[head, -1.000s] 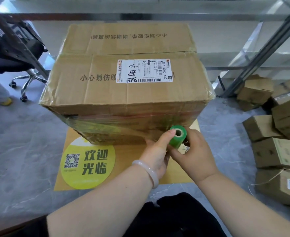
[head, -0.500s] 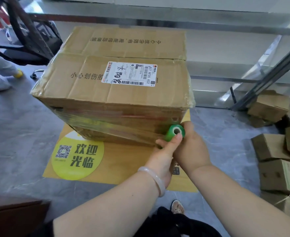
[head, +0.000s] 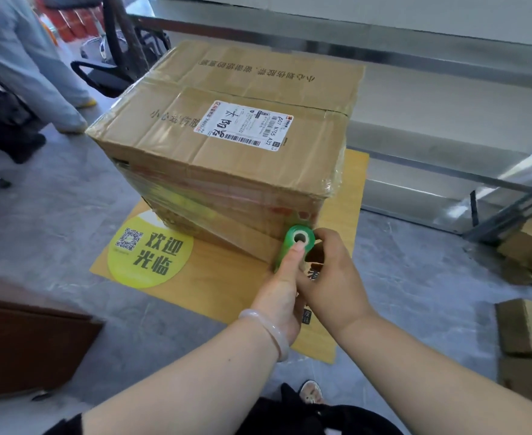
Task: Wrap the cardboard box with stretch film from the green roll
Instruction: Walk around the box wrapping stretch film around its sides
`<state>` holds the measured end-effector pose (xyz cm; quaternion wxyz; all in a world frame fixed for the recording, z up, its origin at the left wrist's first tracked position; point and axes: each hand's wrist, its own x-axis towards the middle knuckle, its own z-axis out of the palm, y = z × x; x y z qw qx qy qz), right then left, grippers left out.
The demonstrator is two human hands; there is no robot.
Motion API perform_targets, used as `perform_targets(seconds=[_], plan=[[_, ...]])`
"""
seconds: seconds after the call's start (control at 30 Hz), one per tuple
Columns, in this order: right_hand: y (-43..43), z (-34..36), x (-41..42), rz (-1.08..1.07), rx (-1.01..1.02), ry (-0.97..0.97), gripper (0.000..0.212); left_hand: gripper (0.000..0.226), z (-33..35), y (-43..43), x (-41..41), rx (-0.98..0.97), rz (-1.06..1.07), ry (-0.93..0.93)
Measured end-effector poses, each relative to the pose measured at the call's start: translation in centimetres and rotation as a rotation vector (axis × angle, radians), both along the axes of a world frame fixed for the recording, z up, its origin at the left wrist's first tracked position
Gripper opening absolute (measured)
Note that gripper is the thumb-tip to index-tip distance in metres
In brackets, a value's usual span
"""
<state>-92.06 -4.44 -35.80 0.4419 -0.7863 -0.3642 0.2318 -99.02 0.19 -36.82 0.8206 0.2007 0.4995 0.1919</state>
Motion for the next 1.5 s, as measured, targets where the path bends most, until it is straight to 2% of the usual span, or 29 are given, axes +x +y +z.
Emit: perform_targets(seconds=[0.03, 0.2, 0.3, 0.47, 0.57, 0.67, 0.8, 0.93, 0.97, 1.07, 1.27, 1.4, 1.5], plan=[[-0.2, -0.2, 0.1, 0.024, 0.003, -0.006, 0.049, 0.070, 0.1, -0.2, 0.1, -0.003, 0.026, 0.009], [-1.8, -0.7, 0.8, 0.173, -0.016, -0.087, 0.066, 0.039, 0.0, -1.0, -0.2, 0.034, 0.044, 0.023], [-2.2, -0.6, 1.4, 0.217, -0.019, -0.099, 0.064, 0.033, 0.6, -1.1, -0.5, 0.060, -0.009, 0.007], [-2.0, 0.4, 2.9, 0.146, 0.029, -0.037, 0.048, 0.056, 1.3, -0.5, 0.3, 0.114, -0.078, 0.026], [-1.9, 0.4, 3.7, 0.148, 0.025, -0.043, 0.051, 0.060, 1.2, -0.5, 1.1, 0.123, -0.076, 0.047], [-2.0, 0.2, 4.4, 0.164, -0.037, -0.113, 0.059, 0.074, 0.4, -0.9, 1.8, 0.094, -0.065, 0.058], [-2.0, 0.1, 5.4, 0.118, -0.125, -0.198, 0.037, 0.054, -0.3, -2.0, 3.3, 0.076, -0.075, 0.045], [-1.6, 0.3, 6.6, 0.080, -0.198, -0.231, 0.028, 0.079, -0.5, -2.5, 4.4, 0.064, -0.136, 0.028], [-1.5, 0.4, 7.0, 0.070, -0.208, -0.223, 0.030, 0.075, -0.5, -2.4, 4.6, 0.061, -0.155, 0.027], [-1.0, 0.4, 8.0, 0.056, -0.176, -0.146, 0.035, 0.043, -0.3, -1.5, 5.4, 0.039, -0.176, 0.007], [-0.4, 0.2, 10.1, 0.247, -0.133, -0.082, 0.061, 0.023, -0.3, -0.4, 7.1, -0.020, -0.133, -0.045], [0.0, 0.1, 11.2, 0.253, -0.179, -0.063, 0.037, 0.023, -0.8, 0.0, 7.8, -0.015, -0.133, -0.044], [0.5, 0.1, 12.3, 0.217, -0.226, -0.152, 0.031, 0.026, -1.2, -0.3, 8.8, -0.009, -0.102, -0.014]])
